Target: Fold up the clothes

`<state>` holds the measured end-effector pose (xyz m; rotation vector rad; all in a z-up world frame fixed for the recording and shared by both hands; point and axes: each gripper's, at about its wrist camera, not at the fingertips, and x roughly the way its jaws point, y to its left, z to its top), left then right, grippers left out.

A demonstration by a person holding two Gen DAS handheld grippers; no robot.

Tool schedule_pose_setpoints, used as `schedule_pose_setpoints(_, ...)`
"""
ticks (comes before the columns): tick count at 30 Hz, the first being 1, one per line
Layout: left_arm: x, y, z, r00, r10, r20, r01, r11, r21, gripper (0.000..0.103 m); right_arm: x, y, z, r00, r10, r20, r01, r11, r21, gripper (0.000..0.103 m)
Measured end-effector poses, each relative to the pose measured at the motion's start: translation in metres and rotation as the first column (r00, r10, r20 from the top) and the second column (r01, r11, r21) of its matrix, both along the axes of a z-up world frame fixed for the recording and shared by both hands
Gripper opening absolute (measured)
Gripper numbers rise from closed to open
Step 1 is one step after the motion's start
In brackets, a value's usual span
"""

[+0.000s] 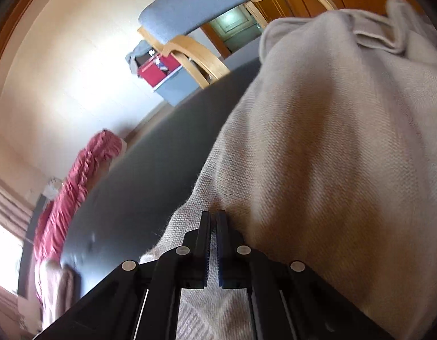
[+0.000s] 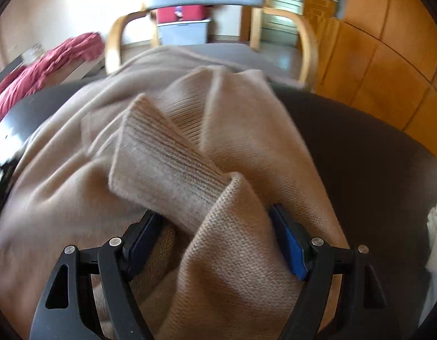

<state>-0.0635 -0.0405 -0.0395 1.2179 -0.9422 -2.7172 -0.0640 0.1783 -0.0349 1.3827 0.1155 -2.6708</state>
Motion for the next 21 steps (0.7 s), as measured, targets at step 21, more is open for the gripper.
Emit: schedule_pose_setpoints(21,0.002,0.007,0.130,0.992,-0.012,-0.124,0.065,0.897,0.438,0.018,0.005,-0.040,0.032,0.975,-0.051,-0.217,0.029,0.995,-0.100,0.080)
